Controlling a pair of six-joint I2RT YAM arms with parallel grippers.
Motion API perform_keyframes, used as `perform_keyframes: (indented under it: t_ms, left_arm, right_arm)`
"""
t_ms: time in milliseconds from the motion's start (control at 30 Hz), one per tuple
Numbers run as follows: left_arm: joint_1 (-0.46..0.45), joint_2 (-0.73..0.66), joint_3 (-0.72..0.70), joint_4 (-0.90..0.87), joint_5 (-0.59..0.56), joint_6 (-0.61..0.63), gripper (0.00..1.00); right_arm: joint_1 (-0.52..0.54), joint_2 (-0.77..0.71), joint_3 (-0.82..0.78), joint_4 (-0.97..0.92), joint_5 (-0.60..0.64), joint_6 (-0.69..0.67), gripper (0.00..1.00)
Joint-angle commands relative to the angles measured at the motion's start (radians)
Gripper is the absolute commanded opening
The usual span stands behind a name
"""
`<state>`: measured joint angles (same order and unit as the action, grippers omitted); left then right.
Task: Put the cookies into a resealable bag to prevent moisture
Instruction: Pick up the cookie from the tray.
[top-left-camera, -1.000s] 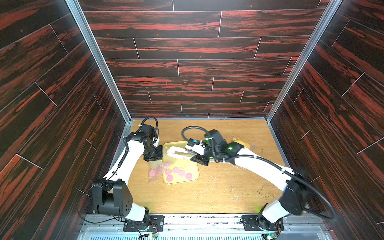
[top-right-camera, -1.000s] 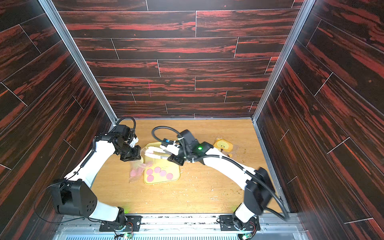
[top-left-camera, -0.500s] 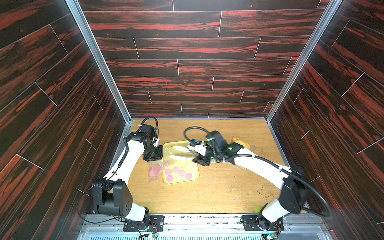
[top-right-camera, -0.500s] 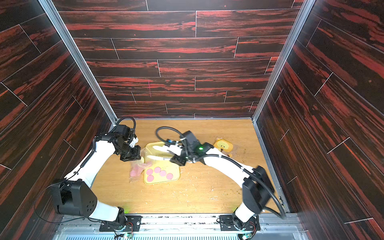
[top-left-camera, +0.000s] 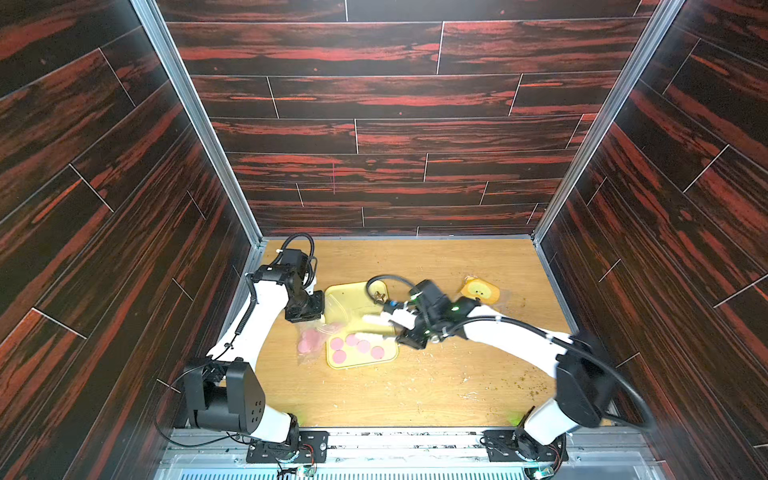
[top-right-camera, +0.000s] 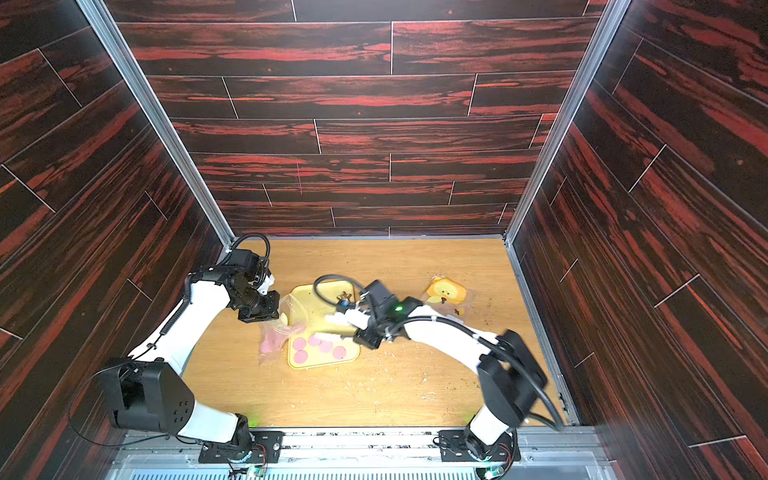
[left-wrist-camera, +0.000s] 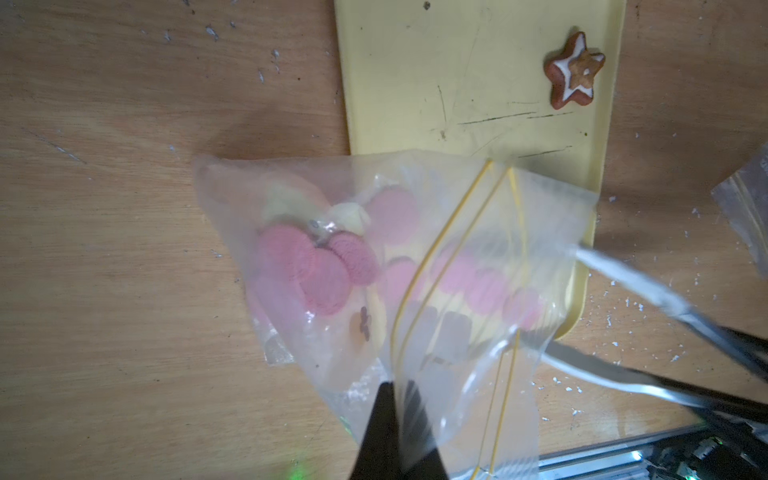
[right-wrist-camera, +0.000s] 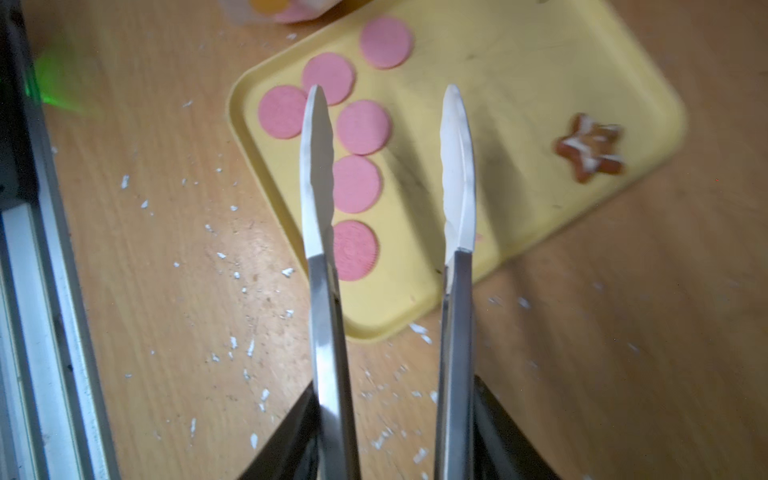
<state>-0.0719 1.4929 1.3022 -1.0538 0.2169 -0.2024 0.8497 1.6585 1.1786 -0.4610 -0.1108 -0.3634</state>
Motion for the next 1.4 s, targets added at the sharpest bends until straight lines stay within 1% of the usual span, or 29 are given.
perform_keyframes:
  t_ms: [0, 433, 633, 800, 967, 1100, 1367]
  left_arm:
    - [0.006, -0.022, 0.025, -0.020, -0.018, 0.007, 0.00]
    - [0.005, -0.002, 0.029, -0.020, 0.001, 0.011, 0.00]
    - [0.005, 0.000, 0.029, -0.020, 0.001, 0.015, 0.00]
    - [0.006, 0.007, 0.022, -0.021, 0.015, 0.016, 0.00]
    - [0.006, 0.004, 0.019, -0.021, 0.013, 0.017, 0.00]
    - [0.006, 0.002, 0.020, -0.021, 0.012, 0.017, 0.00]
    - [0.006, -0.001, 0.016, -0.023, 0.015, 0.018, 0.00]
  right_arm:
    - [0.026, 0.075, 0.060, -0.018, 0.005, -0.039, 0.54]
    - [0.078, 0.217, 0.175, -0.059, 0.087, -0.075, 0.52]
    - [0.096, 0.229, 0.189, -0.082, 0.101, -0.083, 0.52]
    - [0.104, 0.259, 0.211, -0.115, 0.188, -0.082, 0.49]
    - [0.105, 0.258, 0.229, -0.122, 0.222, -0.072, 0.45]
    - [0.106, 0.259, 0.235, -0.127, 0.216, -0.072, 0.40]
    - [0.101, 0.196, 0.210, -0.092, 0.200, -0.065, 0.39]
